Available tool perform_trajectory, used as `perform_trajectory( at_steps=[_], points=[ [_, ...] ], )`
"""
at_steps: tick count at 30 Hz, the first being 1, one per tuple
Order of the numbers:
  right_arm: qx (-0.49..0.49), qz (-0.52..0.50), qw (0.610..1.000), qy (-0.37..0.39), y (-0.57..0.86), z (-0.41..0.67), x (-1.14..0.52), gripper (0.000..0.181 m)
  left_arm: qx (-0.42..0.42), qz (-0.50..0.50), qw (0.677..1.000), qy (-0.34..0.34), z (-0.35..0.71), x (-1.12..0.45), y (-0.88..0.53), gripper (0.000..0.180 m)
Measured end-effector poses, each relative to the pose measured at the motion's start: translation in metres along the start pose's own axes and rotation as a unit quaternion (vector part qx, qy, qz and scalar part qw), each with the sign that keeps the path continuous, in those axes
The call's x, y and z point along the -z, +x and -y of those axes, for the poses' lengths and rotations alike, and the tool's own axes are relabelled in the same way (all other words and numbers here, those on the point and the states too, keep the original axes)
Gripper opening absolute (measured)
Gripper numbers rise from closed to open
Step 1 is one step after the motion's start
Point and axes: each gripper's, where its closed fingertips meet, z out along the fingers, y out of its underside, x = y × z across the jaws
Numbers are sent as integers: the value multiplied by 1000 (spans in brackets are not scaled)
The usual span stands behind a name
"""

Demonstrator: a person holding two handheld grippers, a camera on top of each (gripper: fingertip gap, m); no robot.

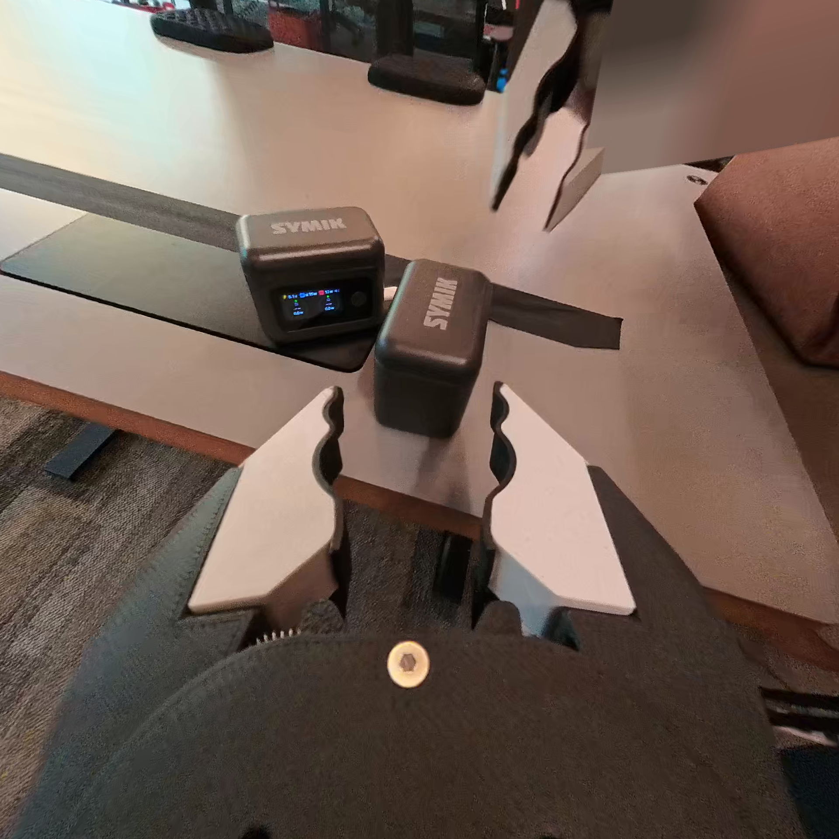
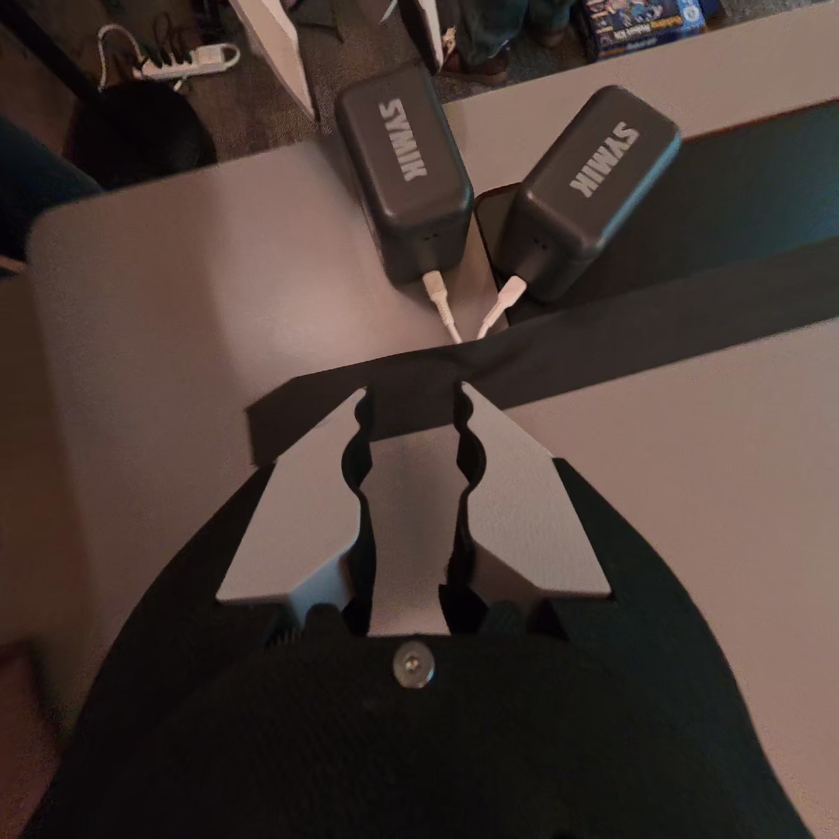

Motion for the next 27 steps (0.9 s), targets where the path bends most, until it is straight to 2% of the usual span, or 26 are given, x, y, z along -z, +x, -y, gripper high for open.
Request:
perform_trajectory(
  at_steps=[6, 8, 11, 13, 16, 20, 23, 27],
  points=[
    [-170, -32, 985, 2, -54, 38, 46, 35, -32, -16, 998, -42, 25, 0, -1, 64],
    [-238, -5, 971, 6, -93, 58, 54, 36, -20, -52, 995, -78, 24, -10, 7, 51],
    [-285, -17, 958, 19, -135, 77, 63, 40, -28, -57, 991, -118, 19, -21, 11, 56],
    [-329, -40, 942, 55, -152, 87, 67, 43, -53, -48, 986, -151, 10, -25, 8, 55],
    [-380, -116, 908, 129, -160, 91, 66, 42, -55, -43, 984, -164, 7, -27, 10, 51],
    [-475, -180, 831, 227, -154, 78, 38, 40, -28, -18, 984, -176, 5, -27, 16, 51],
    [-477, -237, 803, 269, -122, 62, -4, 45, -16, -4, 984, -178, 5, -27, 19, 51],
    [-443, -313, 805, 241, -71, 49, -58, 75, 41, -28, 981, -189, 6, -26, 17, 51]
  ],
)
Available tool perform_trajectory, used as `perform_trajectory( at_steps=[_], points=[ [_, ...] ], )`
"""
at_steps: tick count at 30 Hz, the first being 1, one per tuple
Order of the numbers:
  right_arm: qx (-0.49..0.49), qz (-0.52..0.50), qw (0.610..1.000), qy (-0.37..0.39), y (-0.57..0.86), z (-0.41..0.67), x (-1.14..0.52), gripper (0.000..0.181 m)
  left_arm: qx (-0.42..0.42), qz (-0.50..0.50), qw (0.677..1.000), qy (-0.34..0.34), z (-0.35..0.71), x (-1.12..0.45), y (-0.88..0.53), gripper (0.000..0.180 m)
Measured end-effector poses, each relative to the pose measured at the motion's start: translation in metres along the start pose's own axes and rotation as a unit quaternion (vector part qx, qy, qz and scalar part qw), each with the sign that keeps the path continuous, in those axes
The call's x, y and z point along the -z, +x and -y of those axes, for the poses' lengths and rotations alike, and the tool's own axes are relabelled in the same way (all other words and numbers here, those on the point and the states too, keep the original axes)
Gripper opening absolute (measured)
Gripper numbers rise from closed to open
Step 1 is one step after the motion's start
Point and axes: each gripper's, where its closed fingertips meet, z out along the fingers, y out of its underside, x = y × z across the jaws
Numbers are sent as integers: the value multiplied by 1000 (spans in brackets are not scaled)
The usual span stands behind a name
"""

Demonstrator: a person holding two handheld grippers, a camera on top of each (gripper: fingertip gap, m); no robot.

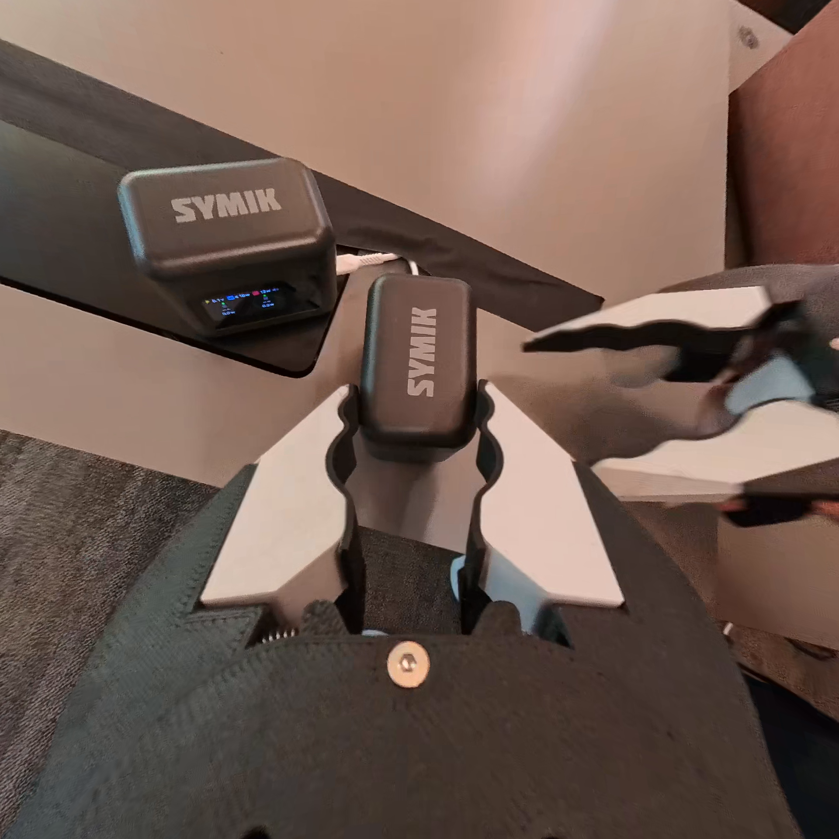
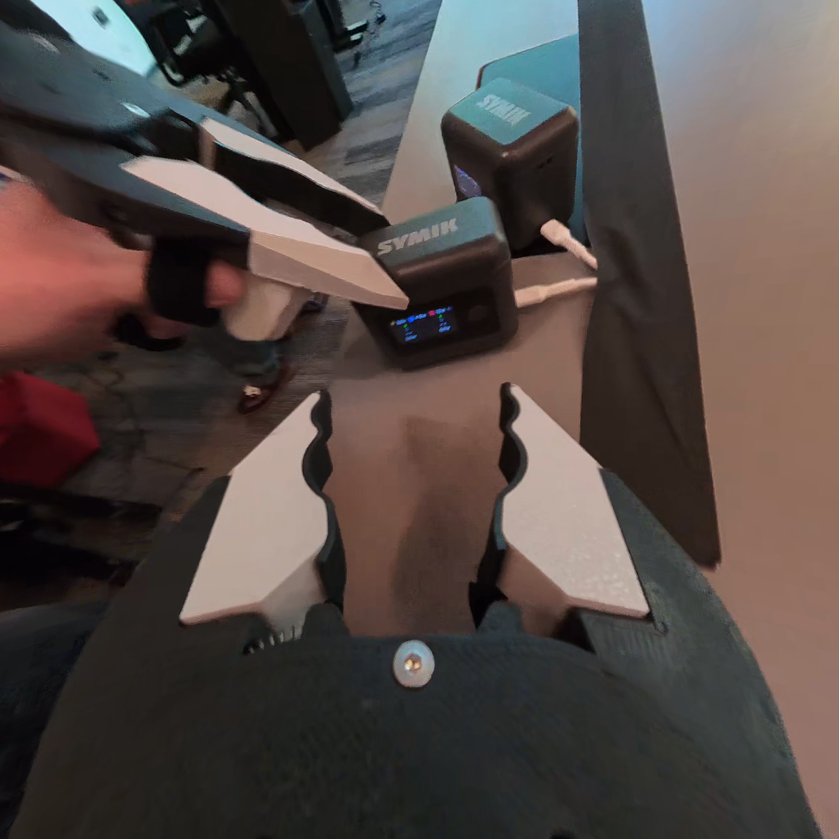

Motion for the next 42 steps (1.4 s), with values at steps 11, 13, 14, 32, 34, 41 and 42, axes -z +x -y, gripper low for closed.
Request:
perform_trajectory(
  at_steps=[11, 13, 14, 32, 34, 41, 42],
  points=[
    [95, -83, 992, 25, 7, 22, -46, 78, -16, 9, 1000, -15, -1, -1, -1, 51],
    [96, -85, 992, 21, 8, 21, -46, 78, -26, 20, 999, -18, -2, -1, 0, 51],
    [95, -84, 992, 20, 8, 20, -45, 78, -29, 22, 999, -21, -2, -1, 0, 51],
    [97, -78, 992, 15, 8, 19, -46, 78, 223, -291, 924, -109, 14, 9, -4, 51],
    [97, -78, 992, 14, 8, 19, -46, 78, 230, -316, 914, -108, 15, 10, -5, 50],
    [97, -77, 992, 14, 8, 19, -46, 78, 247, -359, 895, -101, 18, 11, -7, 48],
    [97, -77, 992, 14, 8, 19, -46, 78, 248, -363, 893, -100, 18, 11, -8, 48]
  ],
)
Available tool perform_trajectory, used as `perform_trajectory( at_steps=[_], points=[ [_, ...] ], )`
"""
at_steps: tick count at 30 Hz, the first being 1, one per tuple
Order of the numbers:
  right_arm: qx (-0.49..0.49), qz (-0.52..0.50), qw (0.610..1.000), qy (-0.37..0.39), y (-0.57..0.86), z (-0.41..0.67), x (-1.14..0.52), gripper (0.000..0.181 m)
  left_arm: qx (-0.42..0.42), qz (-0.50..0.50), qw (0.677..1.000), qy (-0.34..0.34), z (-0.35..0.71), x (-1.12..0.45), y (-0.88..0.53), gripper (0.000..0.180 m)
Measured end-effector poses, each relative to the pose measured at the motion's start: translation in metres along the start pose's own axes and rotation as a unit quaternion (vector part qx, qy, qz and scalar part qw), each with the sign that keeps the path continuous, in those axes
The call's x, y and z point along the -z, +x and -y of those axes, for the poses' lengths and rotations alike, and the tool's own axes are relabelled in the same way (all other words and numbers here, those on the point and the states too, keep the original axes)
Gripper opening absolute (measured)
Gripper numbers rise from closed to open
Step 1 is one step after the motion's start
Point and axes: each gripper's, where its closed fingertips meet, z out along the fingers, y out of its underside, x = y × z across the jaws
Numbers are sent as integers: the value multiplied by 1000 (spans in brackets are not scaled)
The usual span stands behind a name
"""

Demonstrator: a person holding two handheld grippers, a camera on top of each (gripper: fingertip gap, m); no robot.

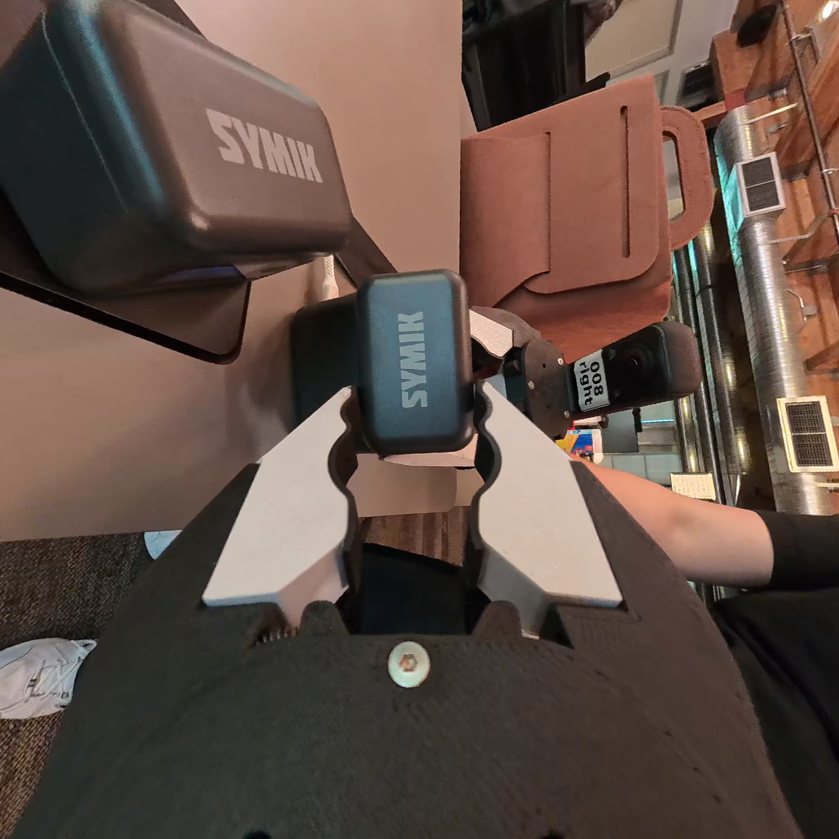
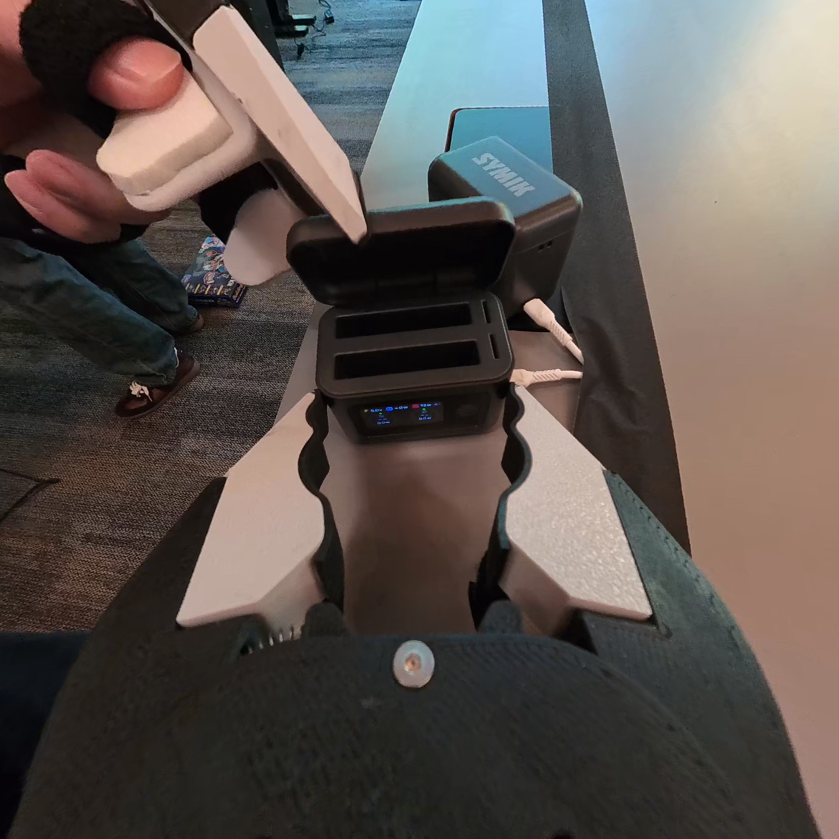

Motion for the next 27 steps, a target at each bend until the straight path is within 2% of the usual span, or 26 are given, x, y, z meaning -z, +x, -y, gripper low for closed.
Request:
perform_trajectory(
  at_steps=[11, 13, 15, 17, 19, 21, 22, 24, 27],
  points=[
    [1, 0, 1000, 0, 0, 0, 0, 78, -21, -10, 1000, 2, 5, 4, -1, 47],
    [1, 0, 1000, 0, 0, 0, 0, 78, -30, -7, 999, 6, 8, 8, -2, 43],
    [1, 0, 1000, 0, 0, 0, 0, 78, -43, -10, 999, 13, 12, 14, 0, 29],
    [1, 0, 1000, 0, 0, 0, 0, 78, -52, -7, 998, 17, 16, 23, -1, 31],
    [1, 0, 1000, 0, 0, 0, 0, 78, -71, -2, 997, 22, 23, 36, 2, 31],
    [1, 1, 1000, 0, 0, -1, 0, 78, -124, 42, 991, 41, 38, 57, 1, 32],
    [2, 2, 1000, -1, 0, 0, 0, 78, -171, 86, 980, 47, 49, 68, -5, 35],
    [3, 2, 1000, -1, 0, 0, 0, 78, -305, 197, 931, 21, 72, 84, -18, 45],
    [6, 2, 1000, -1, 0, 0, 0, 78, -471, 246, 843, -80, 92, 69, -17, 54]
  ],
)
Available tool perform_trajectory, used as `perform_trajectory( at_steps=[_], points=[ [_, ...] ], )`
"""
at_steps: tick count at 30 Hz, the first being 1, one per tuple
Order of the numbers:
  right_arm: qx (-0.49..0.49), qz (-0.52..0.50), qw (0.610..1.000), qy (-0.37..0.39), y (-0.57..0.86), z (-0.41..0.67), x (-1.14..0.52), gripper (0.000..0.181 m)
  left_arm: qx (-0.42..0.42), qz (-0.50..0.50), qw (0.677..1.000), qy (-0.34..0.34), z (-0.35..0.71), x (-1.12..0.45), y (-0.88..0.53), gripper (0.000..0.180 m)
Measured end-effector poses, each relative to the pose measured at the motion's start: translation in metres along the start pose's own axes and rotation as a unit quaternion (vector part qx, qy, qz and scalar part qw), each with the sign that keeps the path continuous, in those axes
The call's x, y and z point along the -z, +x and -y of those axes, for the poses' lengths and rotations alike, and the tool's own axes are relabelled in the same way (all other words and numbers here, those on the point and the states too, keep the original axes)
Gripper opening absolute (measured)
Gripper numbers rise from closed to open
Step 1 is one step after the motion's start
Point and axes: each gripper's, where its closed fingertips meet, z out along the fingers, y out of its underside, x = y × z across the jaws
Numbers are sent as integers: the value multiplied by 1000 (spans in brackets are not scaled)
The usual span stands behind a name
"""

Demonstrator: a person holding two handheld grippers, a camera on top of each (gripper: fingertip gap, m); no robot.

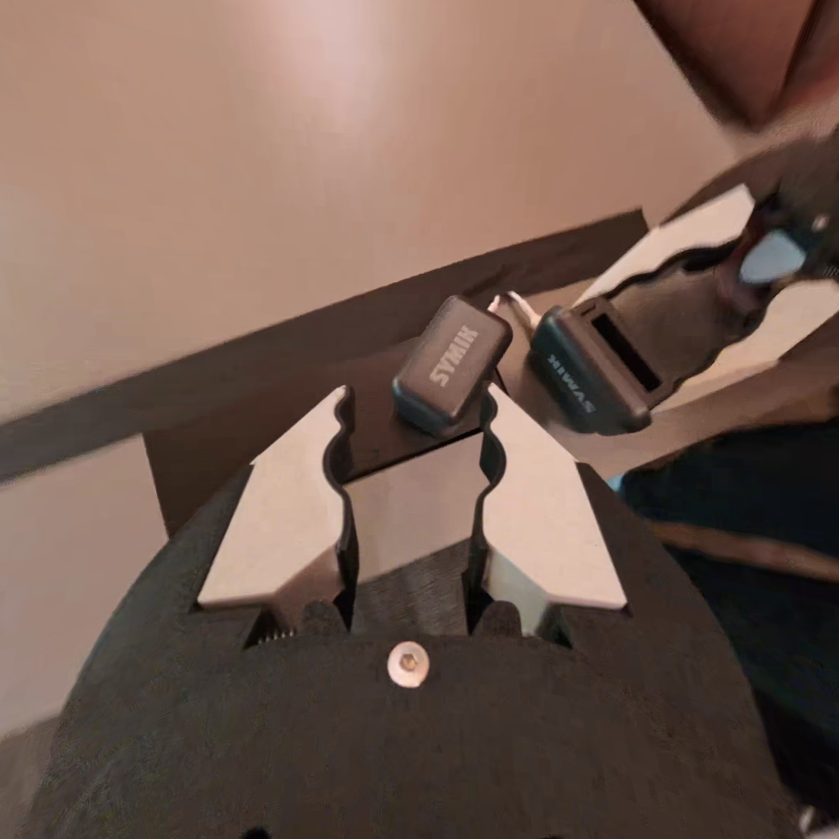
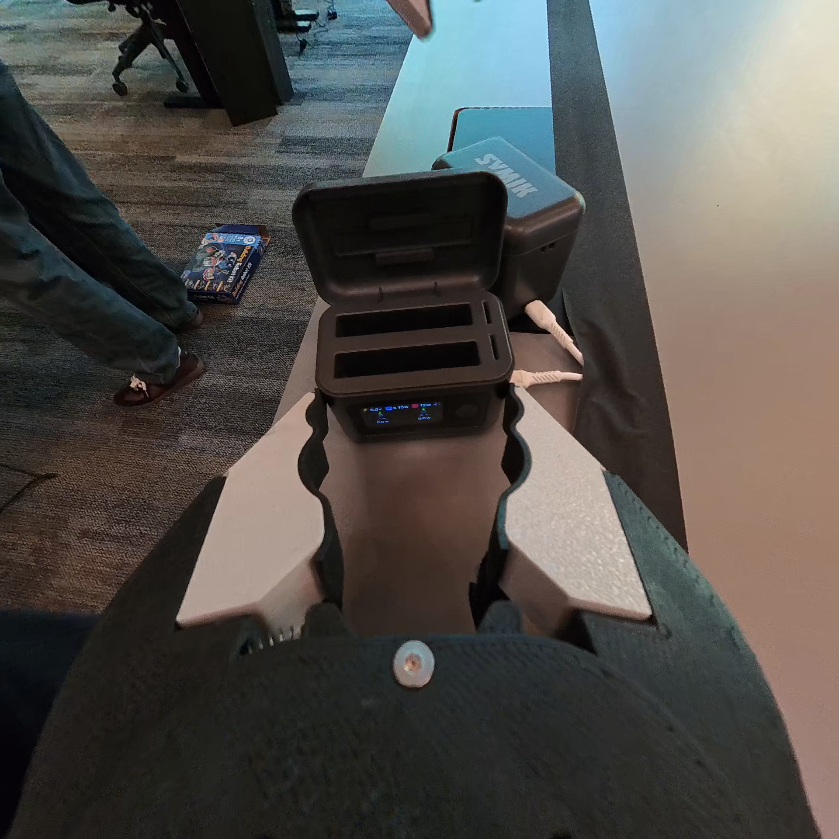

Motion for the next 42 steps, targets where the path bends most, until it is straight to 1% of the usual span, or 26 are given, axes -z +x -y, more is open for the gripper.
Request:
perform_trajectory(
  at_steps=[2, 4, 7, 9, 12, 16, 19, 21, 22, 24, 27, 29, 31, 34, 37, 39, 40, 41, 42],
  points=[
    [1, 2, 1000, -2, 0, 0, 0, 78, -85, -25, 995, -43, 7, -21, 8, 61],
    [-2, 5, 1000, -12, 0, -3, 0, 78, -149, -61, 983, -92, 1, -40, 21, 59],
    [-11, 10, 1000, -14, 3, -1, 7, 81, -226, -67, 960, -152, -17, -55, 24, 57],
    [-13, 12, 1000, -14, 5, 1, 15, 84, -254, -63, 950, -173, -24, -62, 19, 51],
    [-5, 26, 1000, -7, 1, 9, 30, 85, -268, -83, 941, -191, -27, -65, 15, 51],
    [-30, 51, 998, 39, 5, 37, 41, 85, -318, -108, 920, -204, -24, -68, 6, 51],
    [-55, 49, 995, 67, 9, 61, 49, 85, -354, -126, 897, -234, -21, -72, 0, 51],
    [-74, 42, 992, 89, 6, 77, 55, 85, -362, -140, 886, -253, -23, -73, 0, 52],
    [-74, 22, 993, 91, 9, 80, 58, 85, -365, -143, 883, -259, -24, -73, 0, 52],
    [-80, -17, 992, 99, 23, 88, 62, 85, -376, -147, 877, -261, -24, -73, 0, 51],
    [-87, -39, 988, 124, 60, 100, 52, 80, -373, -163, 877, -256, -24, -73, 1, 52],
    [-64, -27, 994, 87, 82, 90, 27, 75, -365, -175, 879, -252, -23, -73, 1, 52],
    [-49, 25, 997, 55, 85, 79, -1, 74, -355, -180, 882, -253, -23, -73, 1, 52],
    [-45, 71, 996, 14, 83, 71, -33, 68, -354, -182, 879, -261, -25, -73, 2, 52],
    [-23, 114, 992, -46, 68, 53, -50, 68, -349, -183, 883, -255, -25, -74, 3, 53],
    [-16, 117, 991, -58, 64, 47, -55, 61, -338, -186, 888, -250, -25, -74, 4, 53],
    [-15, 115, 992, -55, 64, 47, -57, 57, -330, -190, 892, -242, -22, -74, 7, 53],
    [-14, 111, 992, -57, 65, 45, -58, 50, -322, -193, 897, -231, -19, -75, 11, 52],
    [-12, 112, 992, -59, 65, 43, -59, 47, -317, -193, 901, -225, -16, -75, 14, 51]
  ],
)
